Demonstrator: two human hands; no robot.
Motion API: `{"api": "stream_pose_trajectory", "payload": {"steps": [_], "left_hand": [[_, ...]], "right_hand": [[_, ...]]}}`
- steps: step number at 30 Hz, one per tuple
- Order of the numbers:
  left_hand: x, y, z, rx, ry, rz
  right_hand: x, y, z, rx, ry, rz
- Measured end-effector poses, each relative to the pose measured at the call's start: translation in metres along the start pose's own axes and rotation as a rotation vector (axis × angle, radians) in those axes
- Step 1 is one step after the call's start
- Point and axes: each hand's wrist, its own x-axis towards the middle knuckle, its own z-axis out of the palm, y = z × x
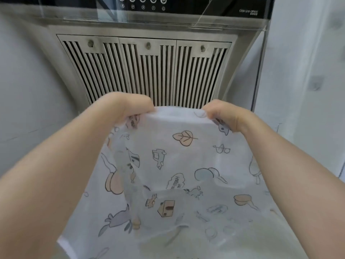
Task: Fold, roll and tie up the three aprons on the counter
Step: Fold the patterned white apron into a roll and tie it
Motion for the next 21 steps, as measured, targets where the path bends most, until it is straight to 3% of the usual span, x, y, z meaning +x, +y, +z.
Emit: {"api": "stream_pose_trajectory", "payload": {"steps": [3,5,8,10,13,18,21], "left_hand": [[-0.016,0.009,-0.006,-0.009,-0.122,-0.107],[-0.008,0.008,0.002,0.146,-0.145,-0.088],[0.009,0.0,0.031,0.594,0.054,0.094],[0.019,-0.011,0.057,0.671,0.168,0.116],[0.035,-0.03,0.098,0.581,0.192,0.109],[0.066,-0.048,0.148,0.203,0.057,0.328],[0.098,-0.046,0.152,0.219,0.107,0.429]], "right_hand": [[-0.012,-0.006,-0.016,0.154,0.006,0.029],[-0.015,-0.005,-0.023,0.106,-0.051,0.056],[-0.008,0.009,-0.011,-0.314,-0.083,0.0],[0.002,0.035,0.014,-0.628,0.074,-0.064],[0.002,0.071,0.058,-0.822,0.356,-0.19],[0.021,0.118,0.097,-0.85,0.344,-0.246],[0.05,0.13,0.096,-0.834,0.329,-0.24]]}}
